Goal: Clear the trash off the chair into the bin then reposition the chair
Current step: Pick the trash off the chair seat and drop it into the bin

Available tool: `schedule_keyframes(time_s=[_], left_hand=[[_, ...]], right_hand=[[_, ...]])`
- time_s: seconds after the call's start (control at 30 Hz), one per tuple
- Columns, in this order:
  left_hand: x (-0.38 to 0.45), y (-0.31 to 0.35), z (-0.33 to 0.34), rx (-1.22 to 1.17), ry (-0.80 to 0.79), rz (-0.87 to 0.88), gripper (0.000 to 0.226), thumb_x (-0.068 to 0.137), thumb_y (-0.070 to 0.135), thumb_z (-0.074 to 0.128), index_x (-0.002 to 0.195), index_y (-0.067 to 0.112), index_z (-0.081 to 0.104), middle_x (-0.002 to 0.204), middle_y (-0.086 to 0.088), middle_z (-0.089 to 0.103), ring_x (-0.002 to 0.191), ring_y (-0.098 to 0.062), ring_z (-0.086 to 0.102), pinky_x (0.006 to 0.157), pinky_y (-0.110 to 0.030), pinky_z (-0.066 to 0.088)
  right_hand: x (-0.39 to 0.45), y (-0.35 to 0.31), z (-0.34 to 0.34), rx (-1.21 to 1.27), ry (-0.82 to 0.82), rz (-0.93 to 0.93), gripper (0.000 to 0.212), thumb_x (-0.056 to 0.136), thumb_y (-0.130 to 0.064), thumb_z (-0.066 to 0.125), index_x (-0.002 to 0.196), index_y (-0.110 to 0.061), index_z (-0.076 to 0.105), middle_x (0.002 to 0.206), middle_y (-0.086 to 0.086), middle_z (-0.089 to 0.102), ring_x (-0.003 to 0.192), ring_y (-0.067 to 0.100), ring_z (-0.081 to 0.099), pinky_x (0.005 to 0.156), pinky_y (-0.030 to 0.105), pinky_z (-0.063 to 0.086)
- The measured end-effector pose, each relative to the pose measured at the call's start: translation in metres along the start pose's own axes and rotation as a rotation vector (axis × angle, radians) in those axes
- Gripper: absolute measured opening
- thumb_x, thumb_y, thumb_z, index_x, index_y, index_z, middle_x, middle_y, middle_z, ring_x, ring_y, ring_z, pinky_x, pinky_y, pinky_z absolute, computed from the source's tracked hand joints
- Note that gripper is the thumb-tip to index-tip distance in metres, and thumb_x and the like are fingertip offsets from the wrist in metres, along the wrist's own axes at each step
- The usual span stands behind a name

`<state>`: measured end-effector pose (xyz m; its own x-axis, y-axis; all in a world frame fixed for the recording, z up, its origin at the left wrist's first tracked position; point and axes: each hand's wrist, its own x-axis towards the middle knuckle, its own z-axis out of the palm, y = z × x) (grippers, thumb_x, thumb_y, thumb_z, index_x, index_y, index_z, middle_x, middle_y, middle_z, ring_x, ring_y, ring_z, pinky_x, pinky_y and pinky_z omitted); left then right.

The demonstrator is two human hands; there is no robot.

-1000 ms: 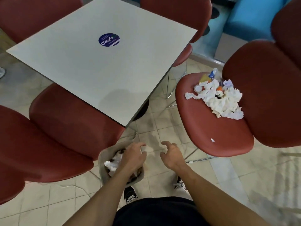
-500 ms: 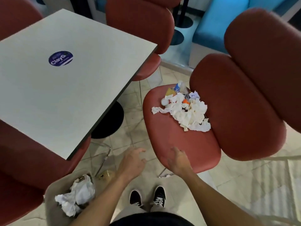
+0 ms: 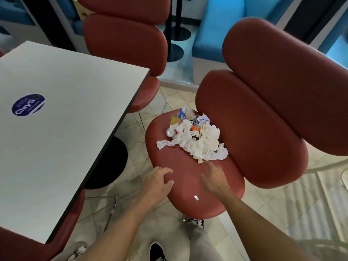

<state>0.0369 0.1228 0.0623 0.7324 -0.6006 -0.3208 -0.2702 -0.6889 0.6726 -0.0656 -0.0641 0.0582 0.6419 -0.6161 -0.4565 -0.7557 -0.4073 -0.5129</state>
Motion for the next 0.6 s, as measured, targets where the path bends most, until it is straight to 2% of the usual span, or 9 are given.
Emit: schedule_keyframes(time_s=[0.13, 0.23, 0.33, 0.43, 0.6], left_hand=[[0.042, 0.015, 0.008, 0.024, -0.005, -0.011, 0.030, 0.086, 0.027, 0.065, 0.116, 0.031, 0.062, 0.109, 0.009, 0.053, 0.075, -0.001, 0.053, 0.074, -0.014, 0.037], [0.077, 0.030, 0.013, 0.082, 0.013, -0.040, 0.030, 0.086, 0.027, 0.065, 0.116, 0.031, 0.062, 0.108, 0.007, 0.054, 0.075, -0.002, 0.053, 0.077, -0.016, 0.036], [0.118, 0.048, 0.017, 0.111, 0.028, -0.050, 0.033, 0.085, 0.026, 0.066, 0.118, 0.029, 0.062, 0.111, 0.007, 0.056, 0.082, -0.008, 0.055, 0.084, -0.025, 0.046], [0.168, 0.064, 0.028, 0.123, 0.023, -0.075, 0.036, 0.083, 0.026, 0.067, 0.119, 0.029, 0.062, 0.119, 0.007, 0.058, 0.090, -0.014, 0.059, 0.090, -0.035, 0.050], [0.237, 0.082, 0.043, 0.172, -0.007, -0.131, 0.041, 0.082, 0.015, 0.059, 0.122, 0.027, 0.061, 0.125, 0.000, 0.057, 0.106, -0.020, 0.058, 0.094, -0.035, 0.047]], right_hand=[[0.046, 0.009, -0.025, -0.019, 0.003, 0.007, 0.054, 0.088, -0.020, 0.058, 0.139, -0.021, 0.042, 0.130, 0.016, 0.044, 0.112, 0.031, 0.054, 0.094, 0.034, 0.043], [0.086, 0.012, -0.038, -0.008, -0.005, 0.001, 0.053, 0.088, -0.021, 0.059, 0.138, -0.021, 0.043, 0.129, 0.015, 0.042, 0.097, 0.029, 0.057, 0.087, 0.032, 0.046], [0.129, 0.014, -0.048, -0.006, -0.029, -0.034, 0.053, 0.086, -0.016, 0.058, 0.137, -0.020, 0.043, 0.130, 0.013, 0.039, 0.084, 0.022, 0.052, 0.079, 0.027, 0.042], [0.172, 0.017, -0.054, -0.006, -0.067, -0.047, 0.054, 0.086, -0.013, 0.055, 0.138, -0.020, 0.042, 0.132, 0.011, 0.039, 0.097, 0.026, 0.055, 0.080, 0.027, 0.040], [0.225, 0.026, -0.056, 0.006, -0.112, -0.069, 0.055, 0.086, -0.014, 0.053, 0.139, -0.021, 0.042, 0.138, 0.007, 0.032, 0.112, 0.029, 0.054, 0.092, 0.034, 0.046]])
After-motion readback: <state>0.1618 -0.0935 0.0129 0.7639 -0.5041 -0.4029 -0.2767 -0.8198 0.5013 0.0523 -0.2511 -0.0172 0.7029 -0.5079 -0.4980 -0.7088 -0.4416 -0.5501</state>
